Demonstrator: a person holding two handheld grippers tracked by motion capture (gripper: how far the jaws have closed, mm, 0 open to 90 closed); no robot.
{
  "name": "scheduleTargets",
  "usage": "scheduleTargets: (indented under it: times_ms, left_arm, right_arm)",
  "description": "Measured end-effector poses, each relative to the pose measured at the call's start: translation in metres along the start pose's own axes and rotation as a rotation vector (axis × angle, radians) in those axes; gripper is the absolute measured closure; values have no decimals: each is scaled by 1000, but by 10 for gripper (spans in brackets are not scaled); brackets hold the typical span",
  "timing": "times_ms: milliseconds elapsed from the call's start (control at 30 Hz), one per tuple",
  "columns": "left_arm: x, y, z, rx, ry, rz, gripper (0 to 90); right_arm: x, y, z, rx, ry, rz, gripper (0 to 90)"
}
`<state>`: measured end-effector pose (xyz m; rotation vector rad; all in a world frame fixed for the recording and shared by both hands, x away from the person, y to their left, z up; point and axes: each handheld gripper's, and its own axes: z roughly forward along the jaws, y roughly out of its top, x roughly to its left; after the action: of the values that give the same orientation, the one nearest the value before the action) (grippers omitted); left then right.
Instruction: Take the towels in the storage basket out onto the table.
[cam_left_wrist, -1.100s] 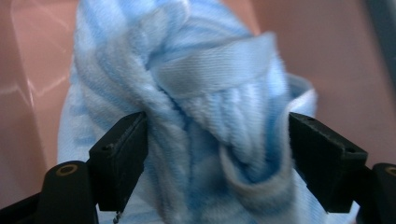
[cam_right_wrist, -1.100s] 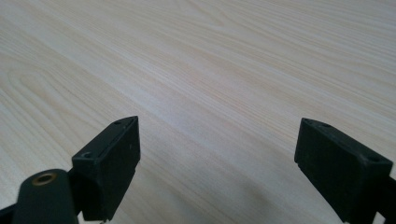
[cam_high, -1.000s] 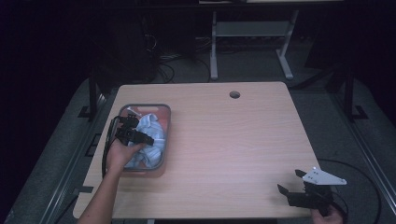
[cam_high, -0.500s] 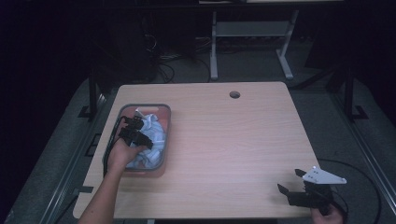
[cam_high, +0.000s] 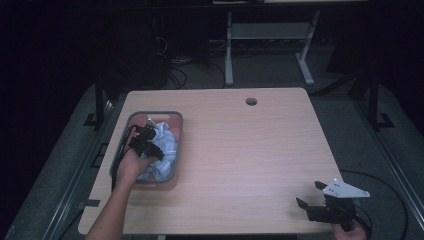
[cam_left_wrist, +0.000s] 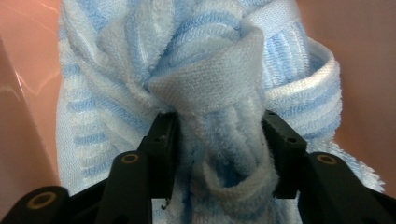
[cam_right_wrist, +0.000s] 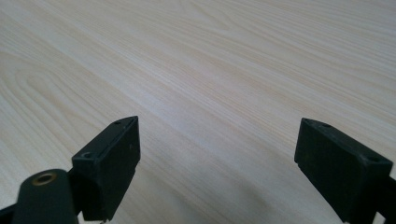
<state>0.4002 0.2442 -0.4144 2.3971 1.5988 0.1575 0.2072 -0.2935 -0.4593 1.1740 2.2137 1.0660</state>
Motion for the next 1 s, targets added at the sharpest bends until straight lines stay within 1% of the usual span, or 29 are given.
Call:
scheduleTargets:
  times_ms: [67,200,233,267,367,433,533,600,733,800,900,933,1000]
  left_arm:
    - [-1,0,-1,-2,0,3,568]
    - [-2,-1,-3,-5,-4,11,603]
    - [-2,-2,-3,-8,-9,11,608]
    - [0,-4,-5,-26,-27,-7,621]
    - [2,-6,-8,-40,-40,-6,634]
    - [4,-9,-12,-68,-62,-22,643]
    - [7,-14,-19,-110,-90,-33,643]
    - [9,-18,-20,-121,-127,-41,641]
    - [14,-26,-25,-162,-175,-74,640]
    - [17,-29,-30,-186,-182,-87,640]
    - [17,-32,-41,-238,-169,-101,640]
    - [17,-34,-47,-266,-172,-108,641]
    - [16,-35,-54,-297,-182,-113,640]
  right_arm:
    - [1,0,0,-5,0,-3,137]
    - [2,0,0,-5,1,-3,137]
    - [2,0,0,-5,3,-6,137]
    - [3,0,0,1,5,-2,137]
    - [3,-1,0,-4,2,-6,137]
    - [2,-1,-1,-6,-4,-2,137]
    - [0,-2,-2,-4,-9,9,137]
    - [0,-2,-2,-3,-10,9,137]
    - [1,-2,0,2,-13,7,137]
    - [0,-1,0,2,-14,8,137]
    - [0,-2,0,4,-16,9,137]
    - [0,-2,0,4,-17,8,137]
    - [0,-2,0,4,-19,9,137]
